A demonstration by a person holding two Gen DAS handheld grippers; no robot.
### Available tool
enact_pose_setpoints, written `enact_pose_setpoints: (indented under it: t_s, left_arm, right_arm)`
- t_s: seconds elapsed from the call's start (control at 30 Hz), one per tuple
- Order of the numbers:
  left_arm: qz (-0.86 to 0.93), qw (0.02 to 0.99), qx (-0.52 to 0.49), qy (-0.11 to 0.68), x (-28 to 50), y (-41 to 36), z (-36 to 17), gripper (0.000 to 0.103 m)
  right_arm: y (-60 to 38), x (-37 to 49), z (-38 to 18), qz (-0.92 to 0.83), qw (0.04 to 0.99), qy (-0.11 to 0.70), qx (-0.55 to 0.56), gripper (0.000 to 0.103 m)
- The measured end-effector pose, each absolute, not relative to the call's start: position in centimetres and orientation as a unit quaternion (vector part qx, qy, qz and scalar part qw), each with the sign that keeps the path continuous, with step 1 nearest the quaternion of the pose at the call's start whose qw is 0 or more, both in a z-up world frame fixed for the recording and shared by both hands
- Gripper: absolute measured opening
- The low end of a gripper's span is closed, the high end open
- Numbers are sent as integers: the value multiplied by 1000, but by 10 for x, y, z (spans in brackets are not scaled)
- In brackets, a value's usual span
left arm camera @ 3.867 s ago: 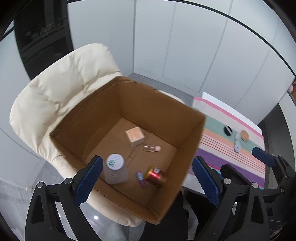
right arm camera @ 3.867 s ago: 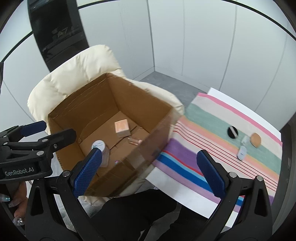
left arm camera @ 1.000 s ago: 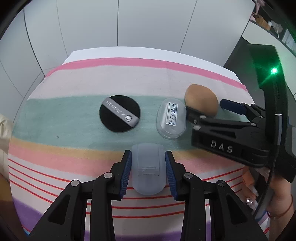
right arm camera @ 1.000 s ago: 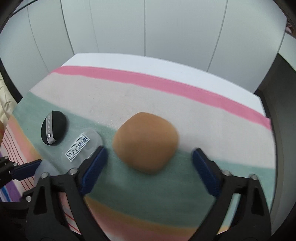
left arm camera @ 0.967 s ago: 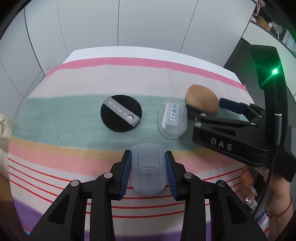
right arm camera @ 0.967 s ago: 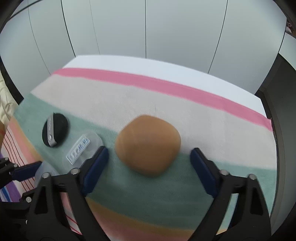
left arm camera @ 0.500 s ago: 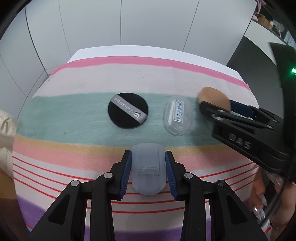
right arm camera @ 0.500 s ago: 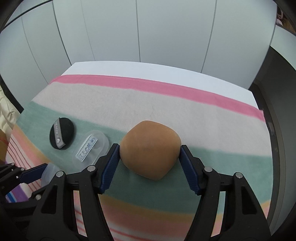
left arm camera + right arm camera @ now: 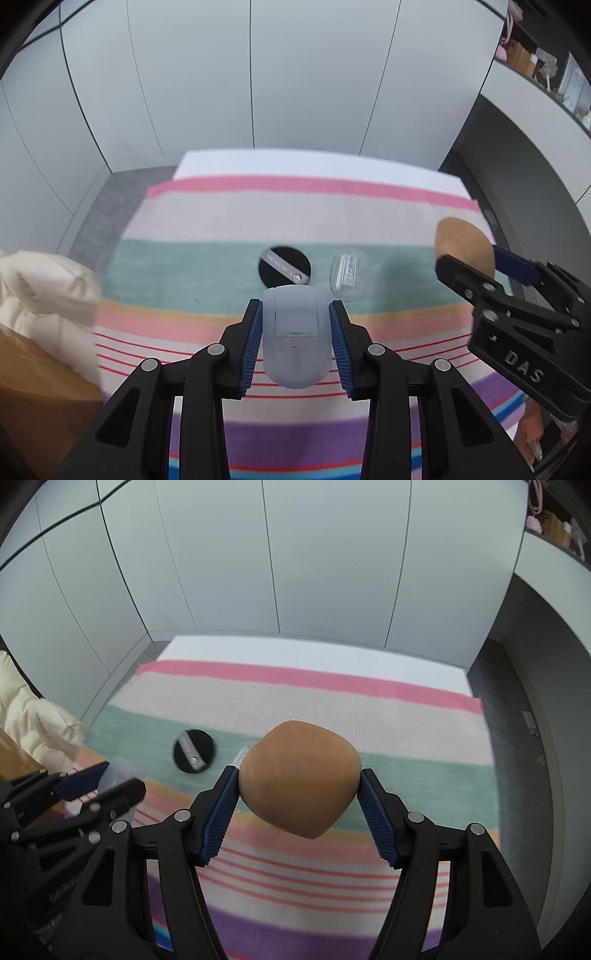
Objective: Organize objects
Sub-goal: 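Grasp the tan sponge with right tool while left tool grasps clear case, then carry the clear case with left tool while right tool carries tan sponge to box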
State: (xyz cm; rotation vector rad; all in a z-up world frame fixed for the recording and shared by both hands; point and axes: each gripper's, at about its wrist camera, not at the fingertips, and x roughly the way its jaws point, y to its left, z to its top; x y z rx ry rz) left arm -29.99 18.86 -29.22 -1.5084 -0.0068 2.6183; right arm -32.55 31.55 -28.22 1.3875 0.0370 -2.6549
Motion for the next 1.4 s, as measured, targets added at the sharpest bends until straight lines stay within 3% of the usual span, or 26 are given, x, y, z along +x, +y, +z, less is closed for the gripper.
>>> enact_pose_setpoints:
  t_s: [0.4, 0.67, 1.4]
  left_arm:
    - [884, 40, -466, 9, -266, 167, -179, 37]
    - [893, 39, -448, 11, -245, 159, -133, 37]
    - [908, 53, -415, 26, -147, 148, -102, 37]
  right_arm:
    - [319, -272, -179, -899, 44, -7, 435, 68]
    - [316, -244, -129, -912, 36, -7, 409, 68]
    - [333, -144, -121, -903, 23, -32, 427, 68]
